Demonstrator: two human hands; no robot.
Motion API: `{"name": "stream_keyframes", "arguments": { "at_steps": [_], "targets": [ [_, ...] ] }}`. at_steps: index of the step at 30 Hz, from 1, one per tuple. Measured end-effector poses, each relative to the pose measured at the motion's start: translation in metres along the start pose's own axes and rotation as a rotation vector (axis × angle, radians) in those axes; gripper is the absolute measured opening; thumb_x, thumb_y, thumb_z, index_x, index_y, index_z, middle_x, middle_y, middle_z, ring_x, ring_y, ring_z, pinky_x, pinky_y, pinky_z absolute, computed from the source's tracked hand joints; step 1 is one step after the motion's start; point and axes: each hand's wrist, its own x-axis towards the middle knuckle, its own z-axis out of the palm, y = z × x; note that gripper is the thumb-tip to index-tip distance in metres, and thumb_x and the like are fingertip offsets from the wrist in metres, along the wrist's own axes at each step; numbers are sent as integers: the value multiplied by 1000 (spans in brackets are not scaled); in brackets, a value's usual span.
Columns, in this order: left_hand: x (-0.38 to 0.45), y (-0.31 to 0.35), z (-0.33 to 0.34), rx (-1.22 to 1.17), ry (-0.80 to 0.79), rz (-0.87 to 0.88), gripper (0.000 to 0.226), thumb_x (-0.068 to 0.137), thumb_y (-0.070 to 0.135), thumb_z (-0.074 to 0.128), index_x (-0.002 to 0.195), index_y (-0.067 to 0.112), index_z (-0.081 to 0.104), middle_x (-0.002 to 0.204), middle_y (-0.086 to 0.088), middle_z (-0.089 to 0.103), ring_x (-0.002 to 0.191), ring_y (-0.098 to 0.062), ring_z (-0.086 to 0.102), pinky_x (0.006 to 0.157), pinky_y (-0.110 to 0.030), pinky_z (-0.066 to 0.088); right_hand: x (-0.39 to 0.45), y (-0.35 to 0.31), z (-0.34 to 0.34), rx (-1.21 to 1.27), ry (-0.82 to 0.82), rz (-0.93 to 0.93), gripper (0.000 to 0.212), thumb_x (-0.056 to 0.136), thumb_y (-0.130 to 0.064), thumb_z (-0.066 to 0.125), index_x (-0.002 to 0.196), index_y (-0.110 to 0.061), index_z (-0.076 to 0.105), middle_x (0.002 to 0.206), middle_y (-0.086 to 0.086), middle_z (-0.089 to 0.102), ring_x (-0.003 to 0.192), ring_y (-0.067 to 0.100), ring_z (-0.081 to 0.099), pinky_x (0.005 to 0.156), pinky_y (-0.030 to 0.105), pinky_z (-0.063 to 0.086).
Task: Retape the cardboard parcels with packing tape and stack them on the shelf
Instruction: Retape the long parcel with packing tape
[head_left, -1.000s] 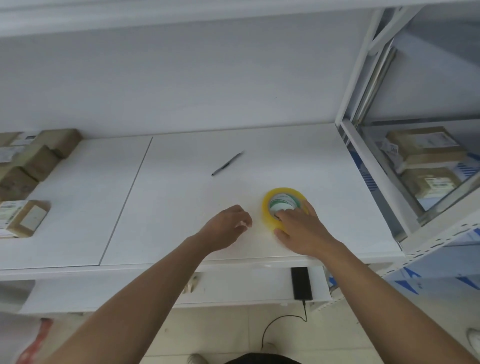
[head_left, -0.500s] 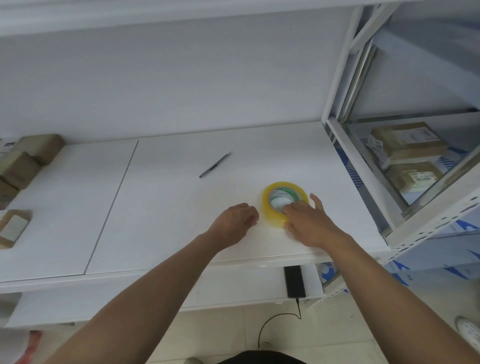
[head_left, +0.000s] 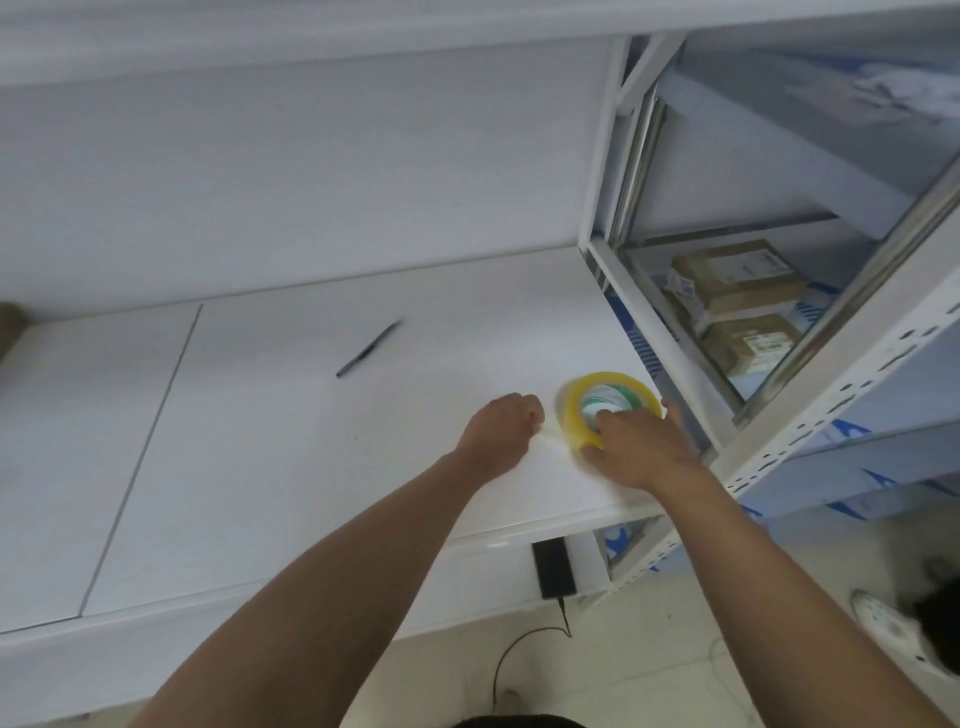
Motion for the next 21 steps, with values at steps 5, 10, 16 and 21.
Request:
{"name": "stream_keyframes", "arguments": {
  "at_steps": [5,10,16,21],
  "targets": [
    [3,-4,7,-90,29,-66,23,100,8,46,107,13,68,104,-8,64,98,-24,59,86,-30,45,2,-2,1,-12,-20,16,36,95,-60,41,107,-30,58,104,-5,65,110,22,58,117,53,9],
    [-3,-6,-1,-207,41,-121,27,101,13,48,120,15,67,116,-4,68,103,-21,62,93,-25,45,6,-7,0,19,-18,9,53,87,-77,41,104,-29,55,103,-9,61,109,20,57,111,47,20],
    [-10,-32,-23,-233,157,-242,25,98,15,51,116,17,68,111,-1,69,98,-19,64,89,-25,48,10,-13,-6,81,14,6,70,78,-85,45,113,-24,49,113,-6,59,111,22,57,104,47,28],
    [-6,-92,-65,-95,423,-432,30,92,13,58,122,14,64,120,-10,59,115,-29,55,98,-37,45,12,-13,-13,90,54,44,87,74,-87,46,127,-19,47,126,-4,58,120,23,53,106,49,27]
  ]
}}
